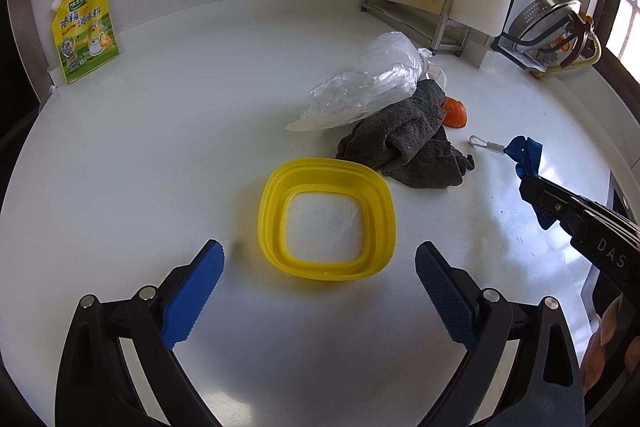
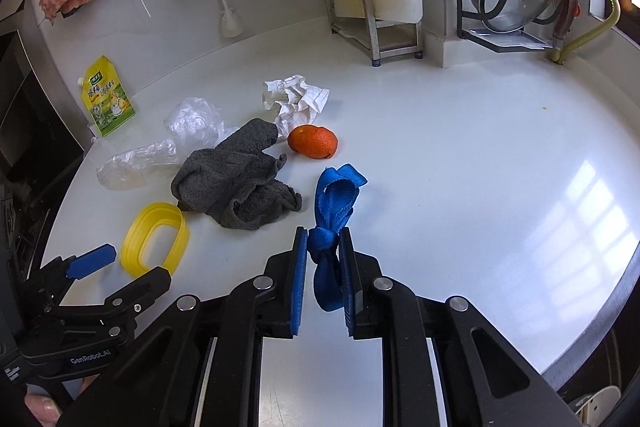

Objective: Collect trash
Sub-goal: 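Grasp the yellow lid with the left tool while the right tool grasps the blue ribbon, then carry the yellow lid and blue ribbon over the grey basket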

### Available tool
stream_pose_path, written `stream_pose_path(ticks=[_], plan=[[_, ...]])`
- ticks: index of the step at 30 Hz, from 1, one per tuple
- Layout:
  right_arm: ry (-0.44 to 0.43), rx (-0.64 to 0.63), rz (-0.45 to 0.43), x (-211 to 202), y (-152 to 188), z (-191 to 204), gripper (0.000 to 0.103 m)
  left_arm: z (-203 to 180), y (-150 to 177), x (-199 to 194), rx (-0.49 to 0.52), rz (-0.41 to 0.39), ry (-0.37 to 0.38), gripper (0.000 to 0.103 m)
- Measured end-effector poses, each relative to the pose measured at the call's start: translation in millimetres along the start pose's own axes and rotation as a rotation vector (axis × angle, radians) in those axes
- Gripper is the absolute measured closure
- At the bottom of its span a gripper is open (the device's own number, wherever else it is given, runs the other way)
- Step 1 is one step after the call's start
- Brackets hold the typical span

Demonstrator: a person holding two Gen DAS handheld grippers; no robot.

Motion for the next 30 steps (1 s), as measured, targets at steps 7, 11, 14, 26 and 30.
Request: stream_pose_path(ticks=[7,11,14,26,30], plan=[[-0.027,0.024,-0.014,-3.6,-4.4,-7.6,0.088,1.7,-6.9,15.3,-0.014,0.047,-0.035,0.008],[-0.033,0.027,-0.017,-4.4,-4.5,-7.9,0.088,4.3,-9.7,19.8,-0.016,0.053,-0.053,0.009],[-0.034,0.029,-0.018,-4.3,-4.6,-8.2,0.088,2.5,-10.1,18.9,0.001,0.045,-0.072,0.019],[-0.029,0.017,-0.028,-4.5,-4.7,-7.3,0.088,-3.0,-8.0,8.5,0.025,0.012,-0.030,0.036],[-0.027,0.010,-0.041,-9.2,-4.0,-5.2,0.088,-2.4,-7.0,-5.8,0.036,-0.023,-0.030,0.036]])
Point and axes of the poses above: each gripper's, at about its wrist camera, not at the fingertips, and x roughly the way its jaws point, z to its left, y to its underside, the point moved 9 cm from there along x, roughly the way its jaws point, and after that the axes turned 3 degrees about z, right-handed, at the moved point
